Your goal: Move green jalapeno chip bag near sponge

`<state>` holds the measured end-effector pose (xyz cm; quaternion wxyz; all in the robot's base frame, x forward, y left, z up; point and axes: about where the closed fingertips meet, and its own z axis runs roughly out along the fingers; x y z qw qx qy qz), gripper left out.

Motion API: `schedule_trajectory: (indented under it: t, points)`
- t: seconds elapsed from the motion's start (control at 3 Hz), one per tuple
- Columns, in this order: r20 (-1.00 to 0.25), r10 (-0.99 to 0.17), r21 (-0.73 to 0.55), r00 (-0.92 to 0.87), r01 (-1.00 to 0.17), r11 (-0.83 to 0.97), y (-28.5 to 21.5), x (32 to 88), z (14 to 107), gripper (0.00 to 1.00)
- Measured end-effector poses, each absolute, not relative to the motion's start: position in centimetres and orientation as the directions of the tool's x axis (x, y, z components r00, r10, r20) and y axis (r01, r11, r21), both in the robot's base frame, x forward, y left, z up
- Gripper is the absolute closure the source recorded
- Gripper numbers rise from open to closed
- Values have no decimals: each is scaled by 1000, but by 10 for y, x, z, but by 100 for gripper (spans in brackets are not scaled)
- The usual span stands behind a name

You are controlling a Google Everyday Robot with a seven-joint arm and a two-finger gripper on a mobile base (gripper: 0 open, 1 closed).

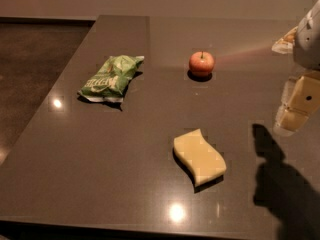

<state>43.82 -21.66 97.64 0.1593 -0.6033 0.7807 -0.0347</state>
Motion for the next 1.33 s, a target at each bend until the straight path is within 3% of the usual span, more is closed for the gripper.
schedule_trajectory:
  t: [0.67, 1.33]
  points:
    - [-222, -951, -246, -214, -932, 268, -211, 443, 980, 0]
    - [-294, -950, -263, -108, -946, 189, -142, 480, 988, 0]
